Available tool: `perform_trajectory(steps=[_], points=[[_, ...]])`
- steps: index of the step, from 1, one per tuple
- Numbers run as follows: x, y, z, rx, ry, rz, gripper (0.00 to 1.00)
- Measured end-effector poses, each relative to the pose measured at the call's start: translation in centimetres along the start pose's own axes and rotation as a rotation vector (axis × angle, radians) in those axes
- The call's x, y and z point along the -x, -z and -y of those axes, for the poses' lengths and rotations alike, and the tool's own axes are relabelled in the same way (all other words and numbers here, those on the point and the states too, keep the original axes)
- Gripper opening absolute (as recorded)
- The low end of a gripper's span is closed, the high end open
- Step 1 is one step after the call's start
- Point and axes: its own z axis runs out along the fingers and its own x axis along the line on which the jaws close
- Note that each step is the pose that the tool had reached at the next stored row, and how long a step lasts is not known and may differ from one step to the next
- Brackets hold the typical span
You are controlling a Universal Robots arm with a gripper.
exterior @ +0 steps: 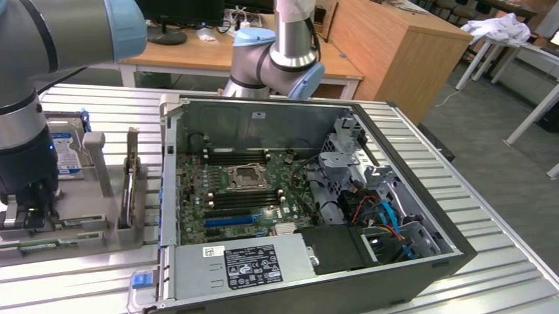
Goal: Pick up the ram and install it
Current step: 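Pick up the ram and move it above insertion slot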
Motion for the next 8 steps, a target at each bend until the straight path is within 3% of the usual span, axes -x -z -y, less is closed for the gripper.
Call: perform_trajectory(steps=[5,8], points=[[-0.1,0.04,1.6,0.0023,0.0,0.0027,0.24],[-0.1,-0.14,1.64,0.0022,0.0,0.0034,0.24]])
